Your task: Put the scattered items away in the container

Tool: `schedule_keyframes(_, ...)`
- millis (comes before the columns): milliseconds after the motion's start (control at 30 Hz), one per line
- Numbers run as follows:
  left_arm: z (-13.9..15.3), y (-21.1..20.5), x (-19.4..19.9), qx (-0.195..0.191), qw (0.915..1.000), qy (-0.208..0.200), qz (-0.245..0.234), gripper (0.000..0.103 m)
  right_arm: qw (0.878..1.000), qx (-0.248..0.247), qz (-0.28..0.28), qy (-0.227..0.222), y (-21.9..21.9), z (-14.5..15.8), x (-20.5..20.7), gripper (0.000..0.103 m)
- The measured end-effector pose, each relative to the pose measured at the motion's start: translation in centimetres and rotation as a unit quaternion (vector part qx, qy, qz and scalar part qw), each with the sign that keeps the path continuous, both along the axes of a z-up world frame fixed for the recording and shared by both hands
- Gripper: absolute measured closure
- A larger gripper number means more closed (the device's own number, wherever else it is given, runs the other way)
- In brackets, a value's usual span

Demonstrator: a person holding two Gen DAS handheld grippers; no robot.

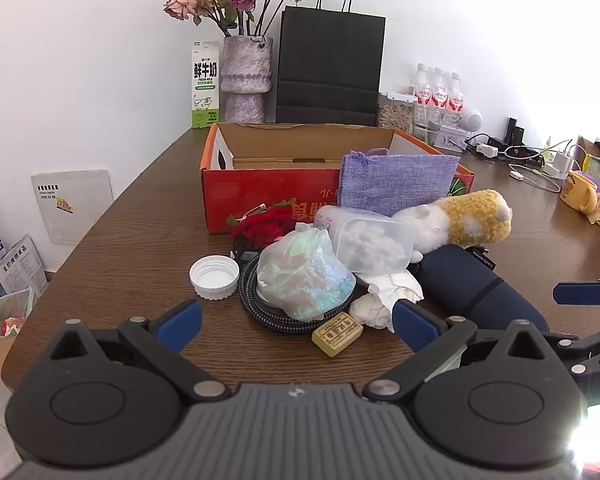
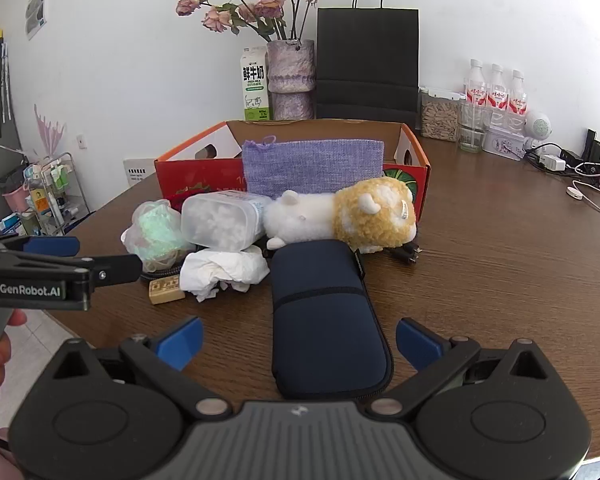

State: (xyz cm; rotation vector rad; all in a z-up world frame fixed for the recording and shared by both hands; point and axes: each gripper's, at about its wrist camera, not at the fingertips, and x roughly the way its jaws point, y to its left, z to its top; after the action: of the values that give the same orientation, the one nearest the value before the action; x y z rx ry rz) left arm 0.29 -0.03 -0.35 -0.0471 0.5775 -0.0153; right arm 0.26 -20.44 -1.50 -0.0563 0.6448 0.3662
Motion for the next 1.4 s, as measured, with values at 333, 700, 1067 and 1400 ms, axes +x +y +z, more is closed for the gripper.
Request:
schedule_keyframes(333, -0.01, 0.01, 0.01, 0.000, 1.0000, 0.000, 0.000, 0.000, 1.000, -0.001, 0.000, 0.001, -0.02, -0.04, -0.02, 0.000)
schedule_keyframes(700, -0.03, -0.01, 0.01, 0.000, 1.0000, 0.000, 0.000, 0.000, 1.000, -0.001, 0.000, 0.001, -0.05, -0.08, -0.04, 0.000)
schedule_keyframes(1067, -0.03, -0.02, 0.02, 0.000, 1.0000, 0.000, 0.000, 0.000, 1.000, -0.002, 0.000, 0.002, -0.05, -0.15, -0.04, 0.000)
schedule_keyframes(1400, -0.14, -0.04, -0.01, 0.000, 1.0000, 0.001, -0.001, 0.000, 1.000, -0.004, 0.000, 0.003, 0.02, -0.42, 0.01, 0.000)
